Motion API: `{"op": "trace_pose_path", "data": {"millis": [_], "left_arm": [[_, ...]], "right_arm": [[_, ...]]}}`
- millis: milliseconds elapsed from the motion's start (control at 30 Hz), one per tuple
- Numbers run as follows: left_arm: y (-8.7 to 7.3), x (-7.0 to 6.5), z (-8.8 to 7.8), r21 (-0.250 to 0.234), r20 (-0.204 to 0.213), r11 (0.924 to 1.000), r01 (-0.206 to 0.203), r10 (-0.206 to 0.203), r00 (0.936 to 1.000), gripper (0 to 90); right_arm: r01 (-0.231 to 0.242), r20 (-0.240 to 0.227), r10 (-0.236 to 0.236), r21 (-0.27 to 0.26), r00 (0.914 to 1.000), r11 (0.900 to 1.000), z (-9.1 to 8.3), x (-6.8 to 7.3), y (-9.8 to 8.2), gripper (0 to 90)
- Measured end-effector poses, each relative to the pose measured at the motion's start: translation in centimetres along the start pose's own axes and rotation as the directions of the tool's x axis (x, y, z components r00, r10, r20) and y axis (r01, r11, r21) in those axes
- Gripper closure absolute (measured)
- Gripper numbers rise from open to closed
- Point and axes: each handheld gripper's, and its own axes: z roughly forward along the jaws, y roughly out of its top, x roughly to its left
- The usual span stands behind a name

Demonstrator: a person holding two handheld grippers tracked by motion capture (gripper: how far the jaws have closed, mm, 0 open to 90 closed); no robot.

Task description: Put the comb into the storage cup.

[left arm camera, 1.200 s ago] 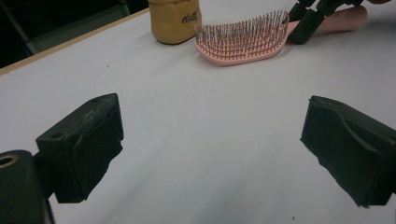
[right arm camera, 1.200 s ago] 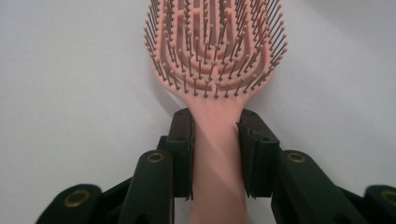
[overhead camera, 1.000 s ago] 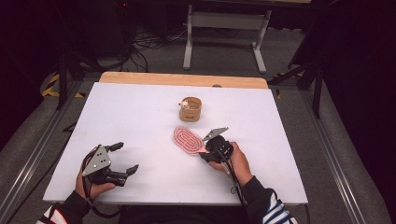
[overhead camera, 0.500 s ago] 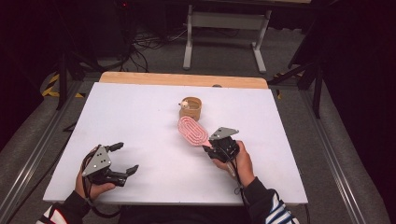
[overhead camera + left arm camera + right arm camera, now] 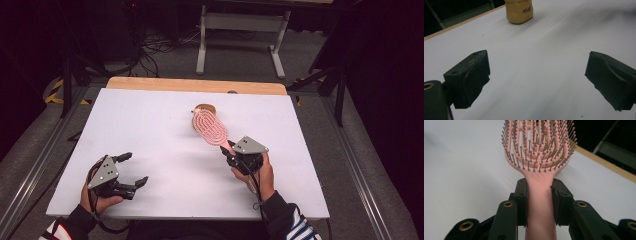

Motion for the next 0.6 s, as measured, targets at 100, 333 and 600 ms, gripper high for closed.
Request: {"op": "trace_pose_path", "data": {"millis": [100, 333, 600], "left_arm": [[0.0, 0.0, 0.1, 0.0, -0.001, 1.0, 0.0, 0.0, 1.0, 6.7], [0.1, 0.0, 0.1, -0.001, -0.002, 1.0, 0.002, -0.002, 1.0, 6.9], [3.1, 0.1, 0.6, -0.079, -0.006, 0.9958, 0.046, -0.047, 0.9989, 9.3]], "right_arm": [[0.007, 0.028, -0.006, -0.054, 0.9996, 0.999, -0.5, -0.1, -0.1, 69.2], [0.005, 0.046, 0.0, -0.102, 0.9989, 0.995, -1.0, -0.2, -0.1, 69.2], [0.014, 0.081, 0.001, -0.186, 0.9967, 0.982, -1.9, -0.1, 0.2, 69.2]]}}
